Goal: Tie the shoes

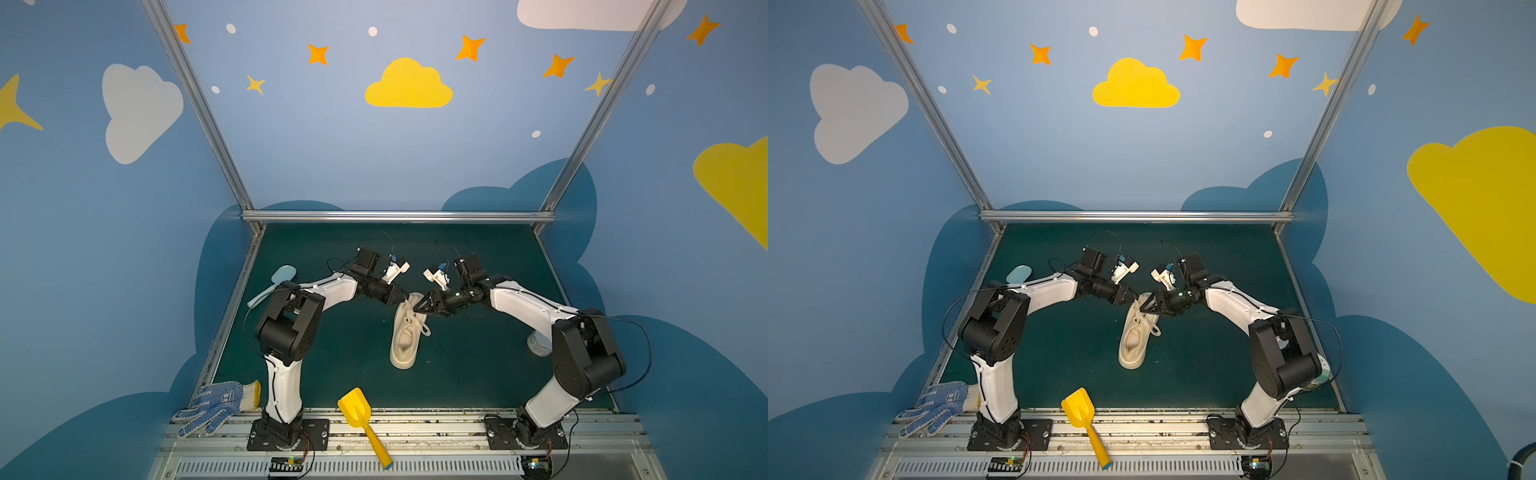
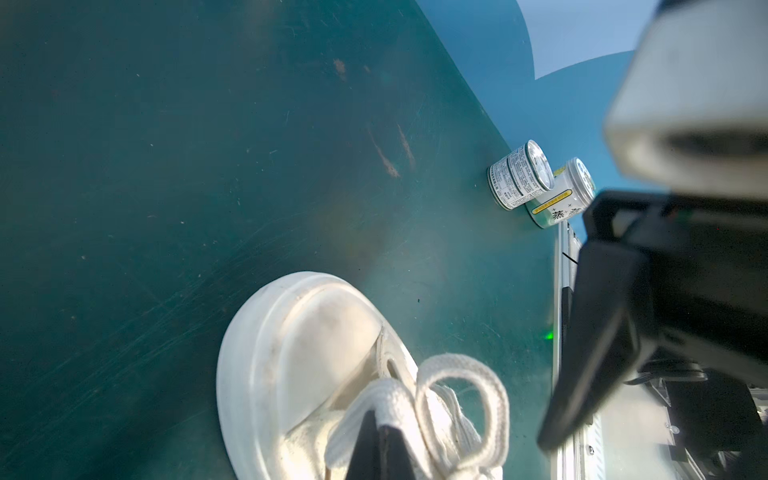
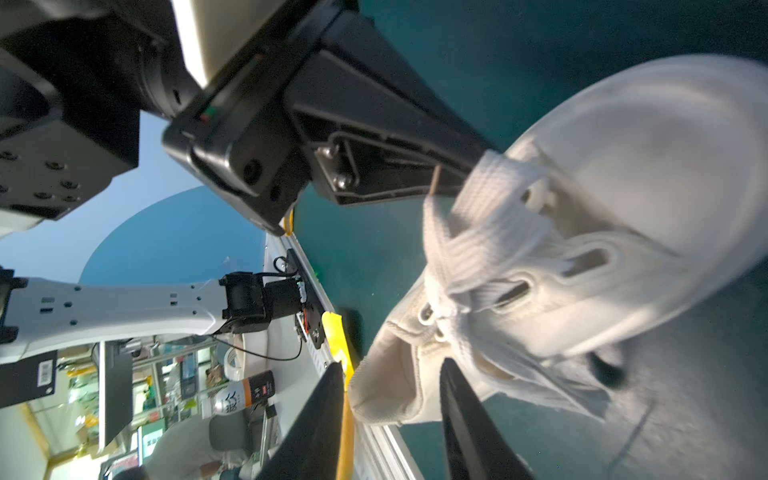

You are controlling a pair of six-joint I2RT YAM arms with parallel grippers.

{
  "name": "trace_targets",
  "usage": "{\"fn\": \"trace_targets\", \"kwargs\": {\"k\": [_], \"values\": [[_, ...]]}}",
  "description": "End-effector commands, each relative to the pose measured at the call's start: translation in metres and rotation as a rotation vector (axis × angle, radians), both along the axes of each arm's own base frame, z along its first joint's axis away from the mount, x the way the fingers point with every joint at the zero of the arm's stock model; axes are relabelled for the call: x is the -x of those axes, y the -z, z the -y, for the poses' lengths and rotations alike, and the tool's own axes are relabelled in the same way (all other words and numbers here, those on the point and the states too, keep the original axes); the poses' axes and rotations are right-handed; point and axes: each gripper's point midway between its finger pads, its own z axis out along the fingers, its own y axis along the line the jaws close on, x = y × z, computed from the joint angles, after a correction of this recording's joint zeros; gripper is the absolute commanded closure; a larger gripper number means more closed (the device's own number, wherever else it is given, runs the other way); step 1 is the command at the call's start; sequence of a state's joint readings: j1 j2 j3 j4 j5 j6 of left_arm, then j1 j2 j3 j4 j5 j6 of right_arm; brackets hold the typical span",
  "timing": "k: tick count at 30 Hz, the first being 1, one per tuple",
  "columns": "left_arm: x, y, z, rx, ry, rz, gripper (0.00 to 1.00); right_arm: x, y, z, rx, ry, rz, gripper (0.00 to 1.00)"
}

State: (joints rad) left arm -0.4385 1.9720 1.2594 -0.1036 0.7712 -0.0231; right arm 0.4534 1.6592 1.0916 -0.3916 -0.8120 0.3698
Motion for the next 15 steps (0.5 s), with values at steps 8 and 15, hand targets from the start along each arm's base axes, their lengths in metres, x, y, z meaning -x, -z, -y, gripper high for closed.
{"fn": "trace_targets", "kwargs": {"k": [8, 15], "values": [[-0.001, -0.001, 0.0, 0.015, 0.011, 0.002, 0.96, -0.023, 0.014, 0.0, 0.019, 0.039, -0.051, 0.49], [0.001, 0.001, -0.001, 0.011, 0.01, -0.002, 0.96, -0.039, 0.007, -0.01, -0.016, 0.038, -0.041, 0.49]]}}
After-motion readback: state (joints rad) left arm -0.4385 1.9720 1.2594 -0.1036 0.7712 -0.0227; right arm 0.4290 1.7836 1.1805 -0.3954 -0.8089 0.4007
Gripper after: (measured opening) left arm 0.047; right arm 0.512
